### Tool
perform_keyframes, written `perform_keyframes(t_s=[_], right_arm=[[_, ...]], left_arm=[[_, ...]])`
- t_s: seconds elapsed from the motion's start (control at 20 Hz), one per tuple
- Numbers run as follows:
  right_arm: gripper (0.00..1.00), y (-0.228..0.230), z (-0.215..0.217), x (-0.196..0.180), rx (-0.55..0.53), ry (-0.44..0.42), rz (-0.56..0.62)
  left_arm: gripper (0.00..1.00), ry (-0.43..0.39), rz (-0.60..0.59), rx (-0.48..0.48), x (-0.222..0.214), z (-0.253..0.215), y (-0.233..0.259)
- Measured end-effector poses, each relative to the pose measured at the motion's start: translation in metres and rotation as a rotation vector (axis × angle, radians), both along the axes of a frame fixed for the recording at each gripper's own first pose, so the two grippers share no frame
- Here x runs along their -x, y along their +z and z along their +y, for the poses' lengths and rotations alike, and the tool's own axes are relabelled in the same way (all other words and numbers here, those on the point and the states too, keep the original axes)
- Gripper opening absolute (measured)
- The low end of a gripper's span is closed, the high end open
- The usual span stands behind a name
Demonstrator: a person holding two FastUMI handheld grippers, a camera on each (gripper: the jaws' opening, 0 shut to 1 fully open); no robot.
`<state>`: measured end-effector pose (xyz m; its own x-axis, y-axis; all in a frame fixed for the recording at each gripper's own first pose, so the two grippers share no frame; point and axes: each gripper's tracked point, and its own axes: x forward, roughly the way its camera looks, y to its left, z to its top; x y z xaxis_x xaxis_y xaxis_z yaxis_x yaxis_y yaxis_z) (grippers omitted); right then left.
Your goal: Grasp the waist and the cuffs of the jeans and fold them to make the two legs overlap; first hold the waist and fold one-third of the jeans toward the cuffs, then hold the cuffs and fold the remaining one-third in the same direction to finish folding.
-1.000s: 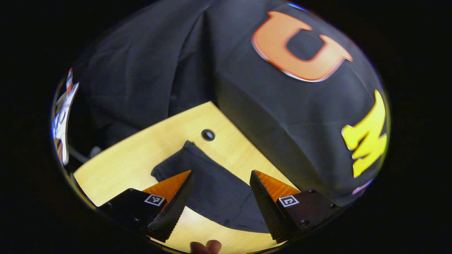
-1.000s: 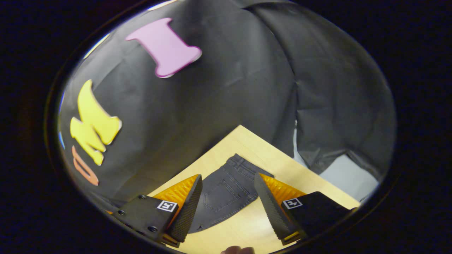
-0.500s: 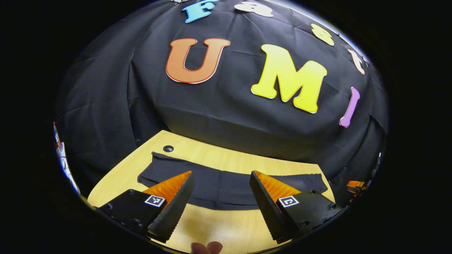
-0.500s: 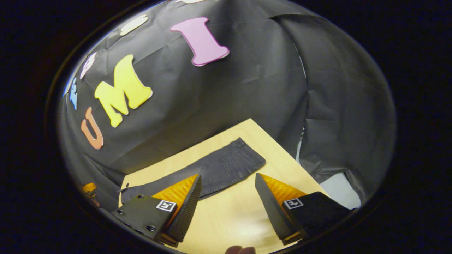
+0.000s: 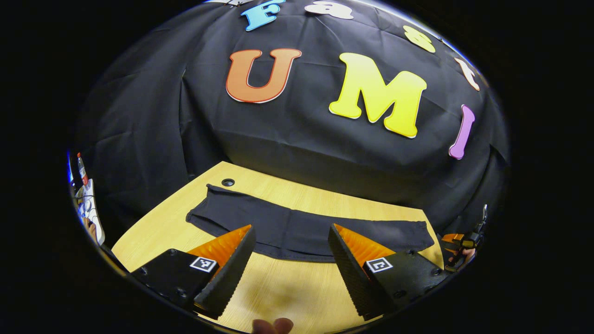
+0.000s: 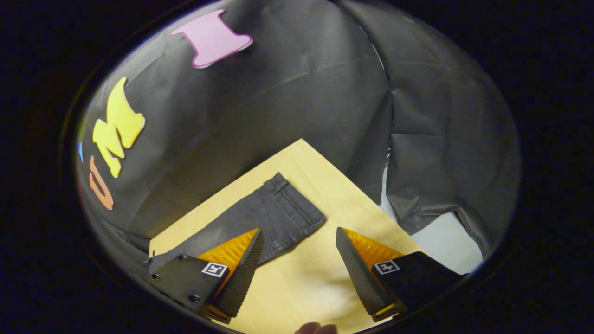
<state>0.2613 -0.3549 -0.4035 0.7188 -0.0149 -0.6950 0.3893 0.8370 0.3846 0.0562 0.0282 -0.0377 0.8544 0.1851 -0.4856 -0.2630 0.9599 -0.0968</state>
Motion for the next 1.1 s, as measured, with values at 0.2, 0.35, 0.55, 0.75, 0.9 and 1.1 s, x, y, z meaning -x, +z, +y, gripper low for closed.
perform_keyframes(t_s=[0.2,0.35,0.55,0.75,0.9,1.1], right_arm=[[0.98,-0.035,-0.012,-0.026,0.016,0.002,0.037],[0.98,-0.042,-0.007,-0.044,0.037,0.036,0.021],[0.92,-0.049,-0.002,-0.053,0.095,0.075,0.015],[0.90,-0.046,0.001,-0.058,0.219,0.165,0.009],[0.52,-0.045,0.020,-0.061,0.197,0.152,0.003],[0.13,-0.030,0.025,-0.065,0.227,0.159,-0.017]], left_arm=[[1.00,0.034,0.050,0.007,0.004,-0.002,-0.014],[1.00,0.057,0.065,0.016,0.004,-0.003,-0.021],[1.00,0.075,0.091,0.014,0.004,-0.003,-0.029],[1.00,0.094,0.116,0.010,0.008,0.001,-0.039],[1.00,0.109,0.124,0.025,0.012,0.005,-0.042],[1.00,0.104,0.129,-0.011,0.016,0.023,-0.040]])
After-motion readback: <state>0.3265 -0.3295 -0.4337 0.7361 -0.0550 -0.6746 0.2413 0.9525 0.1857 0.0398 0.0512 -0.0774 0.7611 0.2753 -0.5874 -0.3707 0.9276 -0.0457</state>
